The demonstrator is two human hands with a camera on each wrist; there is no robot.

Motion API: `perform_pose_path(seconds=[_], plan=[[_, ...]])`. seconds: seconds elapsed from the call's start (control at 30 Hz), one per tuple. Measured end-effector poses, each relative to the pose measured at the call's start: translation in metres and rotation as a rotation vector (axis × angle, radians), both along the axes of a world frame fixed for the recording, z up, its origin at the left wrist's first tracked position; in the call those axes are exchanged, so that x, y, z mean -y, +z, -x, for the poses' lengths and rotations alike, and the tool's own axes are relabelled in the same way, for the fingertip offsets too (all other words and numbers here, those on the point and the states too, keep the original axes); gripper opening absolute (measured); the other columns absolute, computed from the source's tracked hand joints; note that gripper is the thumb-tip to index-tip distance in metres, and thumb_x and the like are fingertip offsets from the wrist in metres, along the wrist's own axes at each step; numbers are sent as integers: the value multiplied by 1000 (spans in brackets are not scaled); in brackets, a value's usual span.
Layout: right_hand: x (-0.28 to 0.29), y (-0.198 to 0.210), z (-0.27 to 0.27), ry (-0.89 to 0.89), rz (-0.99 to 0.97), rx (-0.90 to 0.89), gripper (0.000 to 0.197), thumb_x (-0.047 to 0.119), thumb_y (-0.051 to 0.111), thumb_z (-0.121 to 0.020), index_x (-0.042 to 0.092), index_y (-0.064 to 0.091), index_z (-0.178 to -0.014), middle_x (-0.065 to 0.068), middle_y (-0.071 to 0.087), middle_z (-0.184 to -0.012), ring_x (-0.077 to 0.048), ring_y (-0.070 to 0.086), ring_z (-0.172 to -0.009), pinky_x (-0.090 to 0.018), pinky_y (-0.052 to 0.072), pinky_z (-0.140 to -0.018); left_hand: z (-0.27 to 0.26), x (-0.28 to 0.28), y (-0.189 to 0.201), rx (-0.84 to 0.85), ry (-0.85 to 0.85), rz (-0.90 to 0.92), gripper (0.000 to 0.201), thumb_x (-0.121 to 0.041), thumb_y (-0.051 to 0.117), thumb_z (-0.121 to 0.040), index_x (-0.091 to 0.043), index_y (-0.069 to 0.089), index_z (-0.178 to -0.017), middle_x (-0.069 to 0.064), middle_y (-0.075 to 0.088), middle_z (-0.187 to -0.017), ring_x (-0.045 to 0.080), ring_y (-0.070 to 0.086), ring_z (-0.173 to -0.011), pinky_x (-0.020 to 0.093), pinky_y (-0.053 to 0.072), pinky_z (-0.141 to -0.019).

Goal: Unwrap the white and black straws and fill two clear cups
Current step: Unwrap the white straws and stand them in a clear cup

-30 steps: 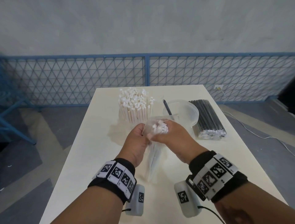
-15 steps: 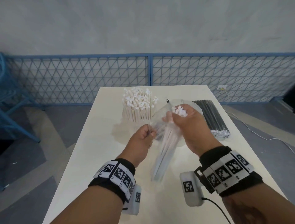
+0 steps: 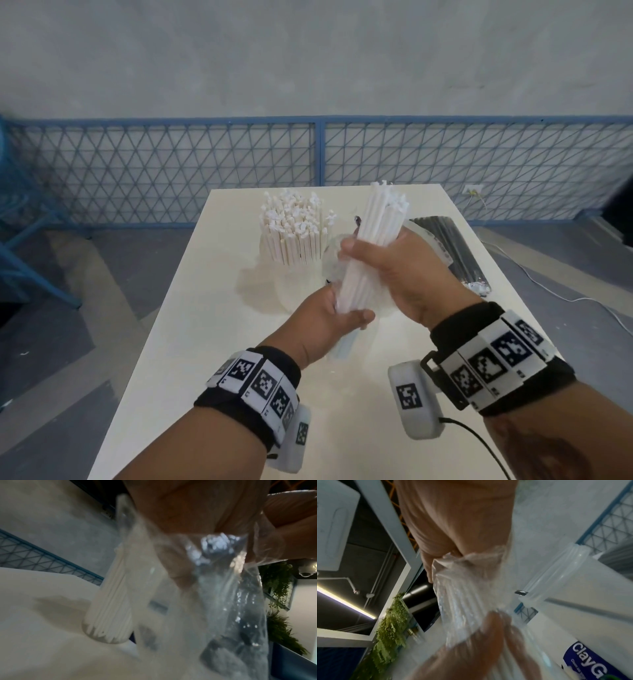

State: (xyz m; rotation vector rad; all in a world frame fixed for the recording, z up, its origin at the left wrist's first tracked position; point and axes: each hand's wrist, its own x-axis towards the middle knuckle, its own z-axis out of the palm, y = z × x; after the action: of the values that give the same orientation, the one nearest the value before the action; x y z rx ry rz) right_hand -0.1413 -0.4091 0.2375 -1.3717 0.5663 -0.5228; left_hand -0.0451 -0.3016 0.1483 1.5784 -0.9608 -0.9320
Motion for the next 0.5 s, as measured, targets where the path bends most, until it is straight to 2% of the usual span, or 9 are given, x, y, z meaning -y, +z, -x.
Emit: perform_pose_path(seconds=[0.1, 0.17, 0.23, 0.3, 0.33, 0.43, 0.5], plan=[[4, 9, -2, 16, -67, -38, 18, 20, 75, -82, 6, 67, -89, -6, 69, -75, -22, 67, -78, -38, 56, -84, -1, -3, -6, 28, 12, -73, 44, -44, 84, -70, -33, 62, -107, -5, 70, -98, 17, 67, -96, 39, 56, -90], [11, 23, -6, -32, -122, 27, 17, 17, 73, -84, 6, 63, -93, -2, 64, -67, -20, 65, -73, -36, 56, -83, 0, -8, -16, 20, -7, -143, 59, -50, 83, -64, -31, 62, -115, -6, 71, -104, 18, 68, -102, 42, 57, -95], [20, 40, -12, -112, -85, 69, 25, 16, 74, -85, 2, 59, -101, 0, 61, -63, -18, 64, -68, -35, 58, -83, 4, -17, -24, -8, -45, -177, 41, -39, 82, -74, -30, 61, -108, -12, 69, -95, 9, 67, -92, 39, 56, -96], [28, 63, -15, -182, -3, 118, 31, 18, 74, -85, 2, 57, -105, 0, 58, -63, -16, 61, -63, -35, 58, -77, 9, -27, -32, -21, -71, -261, 25, -31, 77, -83, -28, 57, -97, -12, 63, -79, 7, 62, -74, 39, 57, -90], [31, 74, -17, -209, 17, 172, 30, 18, 73, -86, 1, 56, -104, 0, 57, -62, -16, 58, -61, -34, 57, -73, 12, -33, -32, -26, -94, -320, 23, -31, 74, -86, -27, 56, -100, -10, 63, -76, 8, 61, -71, 39, 57, -87], [35, 104, -20, -283, 75, 361, 37, 16, 71, -87, -4, 54, -113, -2, 55, -68, -14, 57, -62, -31, 56, -69, 16, -45, -37, -45, -162, -514, 34, -31, 69, -93, -18, 50, -118, 0, 65, -79, 13, 59, -64, 24, 51, -64], [33, 118, -26, -305, 147, 478, 42, 16, 70, -87, -6, 51, -117, -4, 53, -74, -16, 56, -67, -30, 56, -70, 12, -47, -45, -103, -76, -613, 50, -34, 69, -93, -12, 44, -129, 6, 67, -83, 14, 64, -63, 25, 52, -62]])
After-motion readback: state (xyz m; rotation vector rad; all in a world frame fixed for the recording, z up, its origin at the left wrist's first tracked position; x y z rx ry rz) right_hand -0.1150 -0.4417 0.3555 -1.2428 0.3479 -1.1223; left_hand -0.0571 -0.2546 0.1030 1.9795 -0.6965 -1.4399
